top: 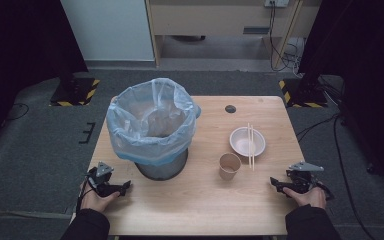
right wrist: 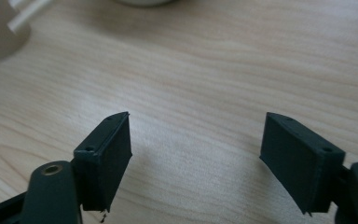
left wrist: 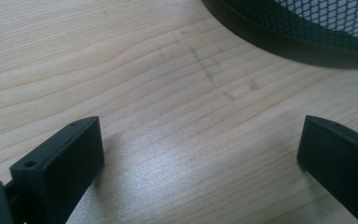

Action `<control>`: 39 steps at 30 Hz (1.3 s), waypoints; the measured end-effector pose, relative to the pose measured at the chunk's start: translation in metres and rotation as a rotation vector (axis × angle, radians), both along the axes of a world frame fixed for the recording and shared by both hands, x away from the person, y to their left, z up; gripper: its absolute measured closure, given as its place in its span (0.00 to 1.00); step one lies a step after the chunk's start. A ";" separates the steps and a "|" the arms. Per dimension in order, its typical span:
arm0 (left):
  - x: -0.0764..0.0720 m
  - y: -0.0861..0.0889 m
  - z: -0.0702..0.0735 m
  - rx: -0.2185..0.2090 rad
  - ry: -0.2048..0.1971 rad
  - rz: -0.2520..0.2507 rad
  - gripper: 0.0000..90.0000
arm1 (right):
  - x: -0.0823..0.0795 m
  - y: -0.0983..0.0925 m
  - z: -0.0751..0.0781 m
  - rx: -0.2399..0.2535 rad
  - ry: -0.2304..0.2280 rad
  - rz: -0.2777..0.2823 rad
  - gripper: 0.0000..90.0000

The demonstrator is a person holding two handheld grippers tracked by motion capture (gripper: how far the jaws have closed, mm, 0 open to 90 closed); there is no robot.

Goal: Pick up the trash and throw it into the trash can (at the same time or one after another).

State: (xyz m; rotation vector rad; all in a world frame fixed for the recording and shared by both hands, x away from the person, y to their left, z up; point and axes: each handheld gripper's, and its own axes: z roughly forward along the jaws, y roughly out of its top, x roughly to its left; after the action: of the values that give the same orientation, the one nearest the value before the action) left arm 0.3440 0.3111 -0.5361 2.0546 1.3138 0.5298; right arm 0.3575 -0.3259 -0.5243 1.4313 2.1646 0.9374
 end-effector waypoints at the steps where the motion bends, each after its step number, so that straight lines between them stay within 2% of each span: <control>1: -0.001 -0.001 0.000 -0.001 -0.002 0.001 0.00 | 0.000 -0.001 0.002 0.009 -0.008 -0.006 0.29; 2: -0.001 -0.002 0.000 -0.001 -0.001 0.001 0.00 | -0.001 -0.002 0.006 0.025 -0.027 -0.018 0.30; 3: -0.001 -0.002 0.000 -0.001 -0.001 0.001 0.00 | -0.001 -0.002 0.006 0.025 -0.027 -0.018 0.30; 4: -0.003 -0.004 0.000 -0.001 0.000 0.007 0.00 | -0.003 -0.004 0.012 0.048 -0.062 -0.037 0.31; 8: -0.006 -0.008 0.000 0.000 -0.001 0.022 0.00 | -0.006 -0.006 0.022 0.085 -0.111 -0.071 0.31; 15: -0.008 -0.011 0.000 0.001 0.000 0.033 0.00 | -0.010 -0.007 0.037 0.110 -0.165 -0.093 0.30; 19: -0.008 -0.011 0.000 0.000 0.000 0.031 0.00 | -0.010 -0.012 0.053 0.167 -0.227 -0.135 0.32; 21: -0.008 -0.011 0.000 0.000 0.000 0.031 0.00 | -0.010 -0.013 0.056 0.176 -0.233 -0.140 0.32; 23: -0.008 -0.011 0.000 0.000 -0.001 0.032 0.00 | -0.009 -0.014 0.064 0.190 -0.259 -0.151 0.34; 31: -0.008 -0.012 0.000 0.002 0.000 0.029 0.00 | -0.005 -0.002 0.087 0.189 -0.310 -0.117 0.37; 32: -0.008 -0.012 0.000 0.002 0.000 0.028 0.00 | -0.004 0.004 0.094 0.186 -0.323 -0.100 0.39; 39: -0.009 -0.013 0.000 0.001 -0.001 0.023 0.00 | 0.006 0.030 0.110 0.169 -0.357 -0.026 0.41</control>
State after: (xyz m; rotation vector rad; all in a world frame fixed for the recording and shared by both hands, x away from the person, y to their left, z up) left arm 0.3353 0.2984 -0.5362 2.0424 1.3383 0.5421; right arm 0.3633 -0.2960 -0.4139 1.2470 1.8380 1.2831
